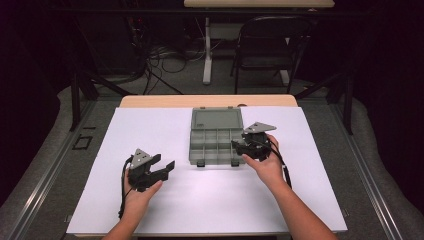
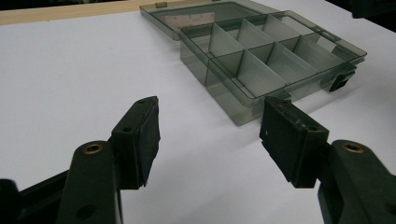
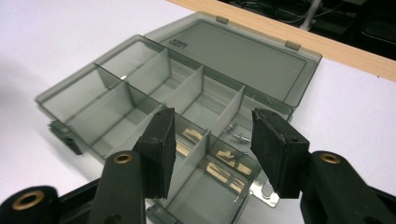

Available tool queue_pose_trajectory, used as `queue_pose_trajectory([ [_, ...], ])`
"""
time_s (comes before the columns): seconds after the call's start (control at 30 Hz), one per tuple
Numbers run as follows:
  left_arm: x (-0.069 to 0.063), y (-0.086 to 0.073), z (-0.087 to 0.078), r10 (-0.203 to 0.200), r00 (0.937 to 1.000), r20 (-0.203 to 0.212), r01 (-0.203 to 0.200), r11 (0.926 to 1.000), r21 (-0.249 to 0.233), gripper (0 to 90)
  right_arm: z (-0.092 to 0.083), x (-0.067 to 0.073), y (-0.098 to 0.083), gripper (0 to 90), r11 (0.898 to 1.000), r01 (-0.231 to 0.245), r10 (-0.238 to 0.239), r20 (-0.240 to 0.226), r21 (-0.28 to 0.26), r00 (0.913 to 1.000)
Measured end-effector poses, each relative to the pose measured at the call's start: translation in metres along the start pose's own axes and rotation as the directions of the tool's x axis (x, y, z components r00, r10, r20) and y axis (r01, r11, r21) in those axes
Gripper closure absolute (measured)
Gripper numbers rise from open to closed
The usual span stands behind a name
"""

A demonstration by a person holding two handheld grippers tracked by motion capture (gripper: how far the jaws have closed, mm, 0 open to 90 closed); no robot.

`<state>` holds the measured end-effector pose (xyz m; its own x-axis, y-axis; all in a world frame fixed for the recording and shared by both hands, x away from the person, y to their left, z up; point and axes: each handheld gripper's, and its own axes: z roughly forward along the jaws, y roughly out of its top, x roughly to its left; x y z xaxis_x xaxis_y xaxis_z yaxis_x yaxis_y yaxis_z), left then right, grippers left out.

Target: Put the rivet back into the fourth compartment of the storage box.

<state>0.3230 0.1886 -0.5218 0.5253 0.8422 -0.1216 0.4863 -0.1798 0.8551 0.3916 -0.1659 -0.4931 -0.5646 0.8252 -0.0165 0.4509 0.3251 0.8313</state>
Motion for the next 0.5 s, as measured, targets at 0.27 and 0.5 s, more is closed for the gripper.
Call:
queue_pose_trajectory([
  [0.27,-0.002,0.021,0.004,-0.003,1.0000,0.007,0.003,0.9999,0.017,38.2,-0.018,0.000,0.017,51.4,1.000,0.012,-0.012,0.014,0.005,0.9998],
  [0.5,-0.001,0.043,0.009,0.000,1.0000,0.001,0.000,0.9995,0.033,38.3,-0.029,0.003,0.038,52.8,0.999,0.037,-0.038,0.040,0.029,0.9985],
])
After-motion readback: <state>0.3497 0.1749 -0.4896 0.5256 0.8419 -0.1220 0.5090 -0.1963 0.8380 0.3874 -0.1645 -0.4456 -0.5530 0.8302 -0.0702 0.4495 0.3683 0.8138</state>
